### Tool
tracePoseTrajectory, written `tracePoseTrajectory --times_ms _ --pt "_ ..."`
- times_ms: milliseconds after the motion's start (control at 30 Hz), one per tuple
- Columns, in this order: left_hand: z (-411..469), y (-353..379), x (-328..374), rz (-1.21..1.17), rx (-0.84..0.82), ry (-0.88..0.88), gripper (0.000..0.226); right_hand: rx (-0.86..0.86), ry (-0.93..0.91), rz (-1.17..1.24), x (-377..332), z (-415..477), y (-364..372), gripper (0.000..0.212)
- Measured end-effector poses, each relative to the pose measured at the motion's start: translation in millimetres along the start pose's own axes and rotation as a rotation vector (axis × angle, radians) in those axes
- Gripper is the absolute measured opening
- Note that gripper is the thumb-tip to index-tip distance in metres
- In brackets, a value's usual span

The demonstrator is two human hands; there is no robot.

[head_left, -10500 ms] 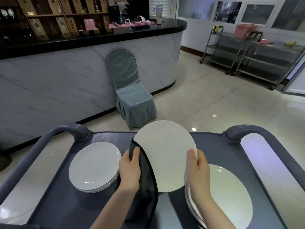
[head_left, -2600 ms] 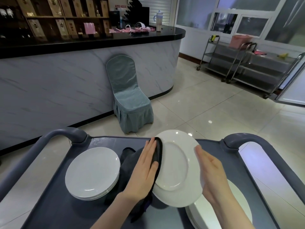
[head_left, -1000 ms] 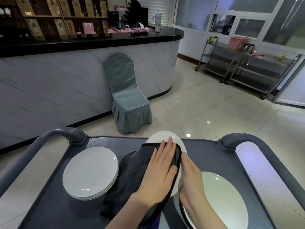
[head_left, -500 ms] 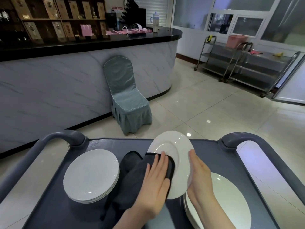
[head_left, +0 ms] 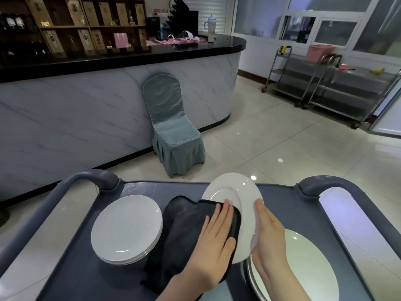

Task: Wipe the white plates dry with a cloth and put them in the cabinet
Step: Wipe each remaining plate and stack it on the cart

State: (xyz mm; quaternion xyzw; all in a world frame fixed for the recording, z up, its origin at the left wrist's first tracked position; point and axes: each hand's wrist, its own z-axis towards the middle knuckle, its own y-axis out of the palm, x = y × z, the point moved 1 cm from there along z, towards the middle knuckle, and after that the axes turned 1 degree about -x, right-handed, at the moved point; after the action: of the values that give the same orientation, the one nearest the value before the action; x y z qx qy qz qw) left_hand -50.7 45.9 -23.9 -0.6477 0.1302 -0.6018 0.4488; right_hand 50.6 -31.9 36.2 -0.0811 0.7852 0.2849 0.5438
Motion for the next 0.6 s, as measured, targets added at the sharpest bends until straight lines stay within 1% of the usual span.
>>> tracePoseTrajectory --times_ms 67,200,267,333,400,433,500,567,600 --pt "5.4 -6.2 2.3 -0.073 0.02 0.012 0.061 -0.024 0.019 -0.011 8.2 -4.9 1.4 0.031" --pt "7.9 -13.2 -17.7 -0.132 0.042 -0.11 0.06 -0.006 -0.011 -0.071 12.0 -6.1 0.7 0.034" --pt "-0.7 -8.7 -35.2 -0.158 0.0 -0.194 0.061 0.033 -0.061 -0.162 10.8 -4.4 0.4 0.041" --pt "-14.0 -5.2 -52.2 -0.22 -0.031 -0.27 0.058 0.034 -0.14 -0.301 9.8 -3.1 1.1 0.048" --pt "-23.1 -8.9 -61.9 -0.298 0.044 -0.319 0.045 0.0 -0.237 -0.458 12.5 -3.2 2.8 0.052" --pt "-24.9 -14.5 -63.0 -0.358 0.118 -0.35 0.038 -0.026 -0.284 -0.516 15.3 -4.2 4.0 0.054" --pt "-24.0 -33.7 -58.6 -0.582 0.27 -0.46 0.028 -0.114 -0.38 -0.604 23.3 -8.2 8.0 0.05" --pt "-21.3 -56.2 -53.4 -0.859 0.354 -0.543 0.026 -0.251 -0.499 -0.734 33.5 -13.8 15.1 0.032" --pt "-21.6 -67.1 -51.6 -0.977 0.375 -0.551 0.025 -0.306 -0.57 -0.813 38.5 -16.6 19.3 0.023"
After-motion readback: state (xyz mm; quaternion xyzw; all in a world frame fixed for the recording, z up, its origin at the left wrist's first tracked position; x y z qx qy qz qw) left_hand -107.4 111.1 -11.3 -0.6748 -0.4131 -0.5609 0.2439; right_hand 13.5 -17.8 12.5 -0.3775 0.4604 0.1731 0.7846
